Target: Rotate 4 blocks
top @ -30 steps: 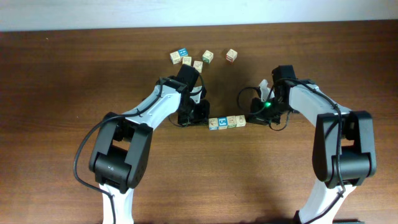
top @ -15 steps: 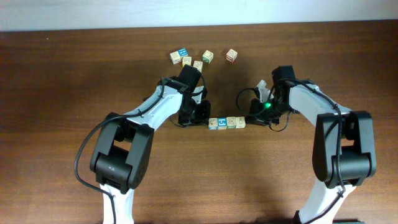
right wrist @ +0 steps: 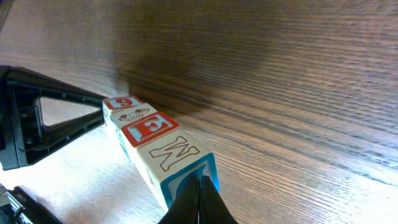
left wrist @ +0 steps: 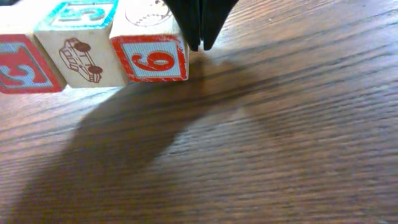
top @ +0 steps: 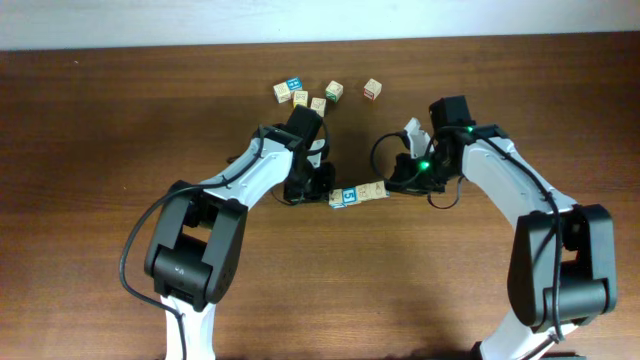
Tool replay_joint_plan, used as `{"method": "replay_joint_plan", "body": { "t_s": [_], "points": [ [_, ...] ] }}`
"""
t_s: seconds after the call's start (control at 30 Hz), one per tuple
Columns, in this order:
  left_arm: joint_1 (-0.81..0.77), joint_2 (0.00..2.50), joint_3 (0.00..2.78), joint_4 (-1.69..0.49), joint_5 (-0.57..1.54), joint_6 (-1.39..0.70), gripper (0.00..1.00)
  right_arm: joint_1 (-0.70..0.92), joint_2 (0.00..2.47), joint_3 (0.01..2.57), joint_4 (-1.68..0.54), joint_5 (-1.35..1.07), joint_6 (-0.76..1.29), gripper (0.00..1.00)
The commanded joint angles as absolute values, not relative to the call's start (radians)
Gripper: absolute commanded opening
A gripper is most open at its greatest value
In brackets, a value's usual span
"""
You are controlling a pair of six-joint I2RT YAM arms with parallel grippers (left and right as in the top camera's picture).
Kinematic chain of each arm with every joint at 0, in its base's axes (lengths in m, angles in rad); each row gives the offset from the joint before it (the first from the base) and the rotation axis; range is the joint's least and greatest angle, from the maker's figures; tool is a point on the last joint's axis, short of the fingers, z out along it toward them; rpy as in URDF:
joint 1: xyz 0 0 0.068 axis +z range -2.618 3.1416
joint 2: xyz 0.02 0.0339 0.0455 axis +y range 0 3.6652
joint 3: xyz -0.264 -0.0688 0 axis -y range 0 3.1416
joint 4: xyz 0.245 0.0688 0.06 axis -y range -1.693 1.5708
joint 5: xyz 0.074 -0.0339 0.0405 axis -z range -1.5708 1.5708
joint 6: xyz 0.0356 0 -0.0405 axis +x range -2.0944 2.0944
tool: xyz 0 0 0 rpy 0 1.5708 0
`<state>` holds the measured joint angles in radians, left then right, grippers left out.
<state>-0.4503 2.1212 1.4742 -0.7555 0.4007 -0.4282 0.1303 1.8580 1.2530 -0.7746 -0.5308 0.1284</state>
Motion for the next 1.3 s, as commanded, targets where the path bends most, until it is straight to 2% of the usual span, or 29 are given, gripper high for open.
{"method": "replay_joint_plan", "body": {
  "t_s": [0.0,0.37,1.27],
  "points": [
    [-0.473,2.134,1.472,-0.741,0.475,-0.434,0.00,0.202,1.842,1.274,-0.781,-0.591,0.139,0.04],
    [-0.473,2.134,1.472,-0.741,0.474,-0.434,0.00,0.313,1.842,1.330,-0.815,-0.590,0.174,0.04],
    [-0.449,2.134,1.472,-0.741,0.473,-0.460,0.00,0.366,1.843,1.330,-0.788,-0.564,0.242,0.04]
  ]
}}
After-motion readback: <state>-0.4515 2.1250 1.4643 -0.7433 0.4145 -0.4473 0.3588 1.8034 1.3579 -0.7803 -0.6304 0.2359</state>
